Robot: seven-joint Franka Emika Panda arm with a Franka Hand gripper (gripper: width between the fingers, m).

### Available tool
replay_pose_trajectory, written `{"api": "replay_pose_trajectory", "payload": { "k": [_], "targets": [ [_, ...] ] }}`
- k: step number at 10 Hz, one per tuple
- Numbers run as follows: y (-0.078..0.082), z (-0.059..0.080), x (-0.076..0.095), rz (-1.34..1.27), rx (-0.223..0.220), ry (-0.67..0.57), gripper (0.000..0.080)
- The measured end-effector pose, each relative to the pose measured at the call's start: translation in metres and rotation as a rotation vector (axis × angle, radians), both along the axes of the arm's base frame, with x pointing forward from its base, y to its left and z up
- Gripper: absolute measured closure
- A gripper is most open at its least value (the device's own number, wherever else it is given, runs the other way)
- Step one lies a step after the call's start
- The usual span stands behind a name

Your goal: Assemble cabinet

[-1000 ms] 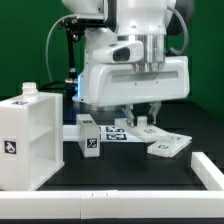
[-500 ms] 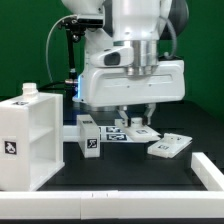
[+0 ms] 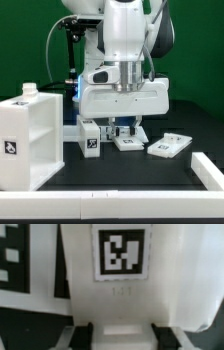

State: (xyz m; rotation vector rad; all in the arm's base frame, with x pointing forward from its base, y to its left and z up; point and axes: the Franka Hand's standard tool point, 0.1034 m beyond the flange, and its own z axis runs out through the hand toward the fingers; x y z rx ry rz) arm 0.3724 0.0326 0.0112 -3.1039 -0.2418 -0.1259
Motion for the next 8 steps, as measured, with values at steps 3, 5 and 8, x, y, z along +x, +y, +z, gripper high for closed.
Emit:
{"api": "replay_pose_trajectory", "payload": {
  "k": [3, 5, 8],
  "targets": [
    [0.000, 0.000, 0.000, 0.007, 0.000, 0.000, 0.0475],
    [-0.006, 0.013, 0.005, 0.028, 0.002, 0.058, 0.0308],
    [-0.011, 0.059, 0.044, 0.022, 0.014, 0.087, 0.0010]
  ]
}}
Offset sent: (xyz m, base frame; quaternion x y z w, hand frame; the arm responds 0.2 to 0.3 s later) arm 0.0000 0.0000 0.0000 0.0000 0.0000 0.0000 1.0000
